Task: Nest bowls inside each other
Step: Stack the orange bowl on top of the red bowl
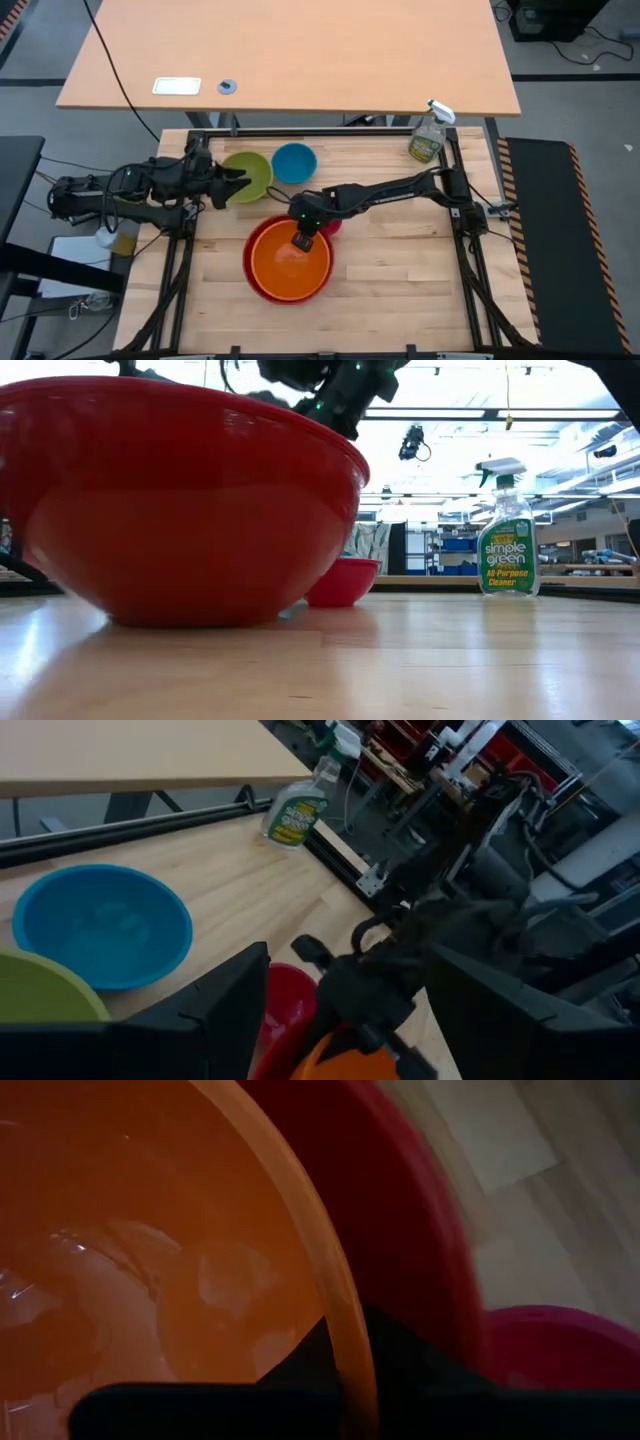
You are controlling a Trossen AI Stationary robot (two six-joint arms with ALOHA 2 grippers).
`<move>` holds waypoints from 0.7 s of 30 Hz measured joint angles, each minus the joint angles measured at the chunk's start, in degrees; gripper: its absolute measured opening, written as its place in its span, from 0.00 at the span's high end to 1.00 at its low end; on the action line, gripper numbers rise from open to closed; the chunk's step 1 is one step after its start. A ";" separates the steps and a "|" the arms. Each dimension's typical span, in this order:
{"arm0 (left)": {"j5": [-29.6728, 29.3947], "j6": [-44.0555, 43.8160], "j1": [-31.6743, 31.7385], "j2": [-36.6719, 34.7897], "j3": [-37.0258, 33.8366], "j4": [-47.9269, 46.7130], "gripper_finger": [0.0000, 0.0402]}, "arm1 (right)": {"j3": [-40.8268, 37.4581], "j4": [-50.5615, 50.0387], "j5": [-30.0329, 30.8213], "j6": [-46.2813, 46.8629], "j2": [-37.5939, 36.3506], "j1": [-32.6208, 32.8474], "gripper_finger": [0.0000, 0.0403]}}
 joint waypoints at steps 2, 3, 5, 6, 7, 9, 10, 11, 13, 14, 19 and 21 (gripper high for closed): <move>0.01 0.26 0.00 -0.04 0.00 -0.38 0.33 | 0.00 0.04 -0.30 0.15 0.24 -0.33 0.88; 0.01 0.61 0.00 -0.04 0.00 -1.01 0.33 | 0.01 0.20 -0.28 0.14 0.56 -0.37 0.87; 0.04 0.76 0.00 0.00 0.00 -2.68 0.33 | 0.04 0.71 -0.27 0.12 0.63 -0.55 0.84; 0.05 0.43 0.00 -0.02 0.00 -3.76 0.33 | 0.04 0.69 -0.26 0.04 0.63 -0.66 0.82; 0.06 -0.33 0.00 -0.04 0.00 -4.91 0.33 | 0.02 1.07 -0.26 0.00 0.65 -0.72 0.80; 0.09 -2.54 0.00 -0.04 0.00 -7.85 0.33 | 0.02 1.74 -0.26 -0.02 0.40 -0.75 0.76; 0.14 -3.77 0.00 -0.02 0.00 -9.82 0.33 | 0.00 1.85 -0.17 -0.02 0.30 -0.75 0.73; 0.13 -5.07 0.00 -0.01 0.00 -11.90 0.33 | 0.00 2.08 -0.07 -0.03 0.15 -0.76 0.71; 0.11 -7.60 0.12 0.38 0.01 -16.62 0.33 | 0.00 2.05 -0.04 -0.04 -0.16 -0.99 0.66; 0.13 -8.86 0.29 0.74 0.01 -18.95 0.33 | 0.00 2.05 -0.08 0.02 -0.31 -1.09 0.63; -0.11 -14.84 2.46 2.75 0.00 -30.00 0.33 | -0.02 0.97 -1.10 0.35 -1.88 -1.78 0.54; -0.17 -16.65 3.84 3.66 0.00 -32.90 0.33 | -0.02 0.21 -1.45 0.34 -2.99 -2.11 0.51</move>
